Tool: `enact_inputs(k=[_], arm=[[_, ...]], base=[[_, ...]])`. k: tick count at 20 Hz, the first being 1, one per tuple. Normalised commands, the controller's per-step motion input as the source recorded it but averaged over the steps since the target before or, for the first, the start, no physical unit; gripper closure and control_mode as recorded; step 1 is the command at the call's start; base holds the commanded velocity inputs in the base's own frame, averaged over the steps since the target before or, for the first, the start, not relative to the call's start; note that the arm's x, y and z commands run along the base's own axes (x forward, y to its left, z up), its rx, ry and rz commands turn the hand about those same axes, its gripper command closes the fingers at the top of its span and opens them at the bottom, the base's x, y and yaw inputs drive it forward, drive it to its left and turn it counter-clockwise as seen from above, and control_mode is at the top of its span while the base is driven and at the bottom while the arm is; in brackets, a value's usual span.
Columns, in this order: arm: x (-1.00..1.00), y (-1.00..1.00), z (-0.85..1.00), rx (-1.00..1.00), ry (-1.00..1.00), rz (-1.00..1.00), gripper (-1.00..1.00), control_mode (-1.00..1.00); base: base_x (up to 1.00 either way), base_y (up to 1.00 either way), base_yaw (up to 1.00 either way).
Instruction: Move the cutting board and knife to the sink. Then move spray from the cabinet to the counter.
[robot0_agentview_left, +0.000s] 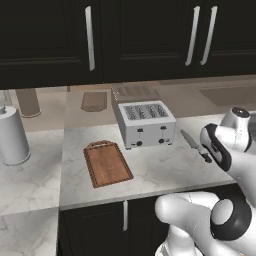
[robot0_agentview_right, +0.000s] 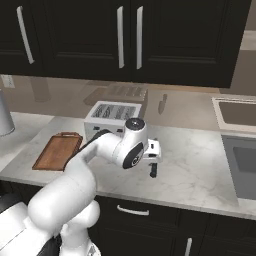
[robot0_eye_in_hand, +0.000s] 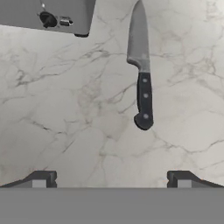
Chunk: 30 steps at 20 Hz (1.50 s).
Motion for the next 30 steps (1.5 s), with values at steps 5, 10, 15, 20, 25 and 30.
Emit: enact_inputs(k=[5, 10, 15, 20, 25, 30], arm=[[0.25, -0.17, -0.28, 0.0, 0.04, 0.0, -1.0, -1.0], [0.32, -0.24, -0.23, 0.0, 0.0, 0.0, -1.0, -1.0], [0.36, -0.22, -0.26, 0.0, 0.0, 0.0, -1.0, -1.0], [0.37, -0.06, -0.24, 0.0, 0.0, 0.0, -1.0, -1.0], [0.36, 0.0, -0.26, 0.0, 0.0, 0.0, -1.0, -1.0], [0.33, 0.0, -0.22, 0.0, 0.0, 0.0, -1.0, -1.0]], base=[[0.0, 0.0, 0.0], [0.0, 0.0, 0.0], [0.0, 0.0, 0.0], [0.0, 0.0, 0.0], [0.0, 0.0, 0.0], [0.0, 0.0, 0.0]])
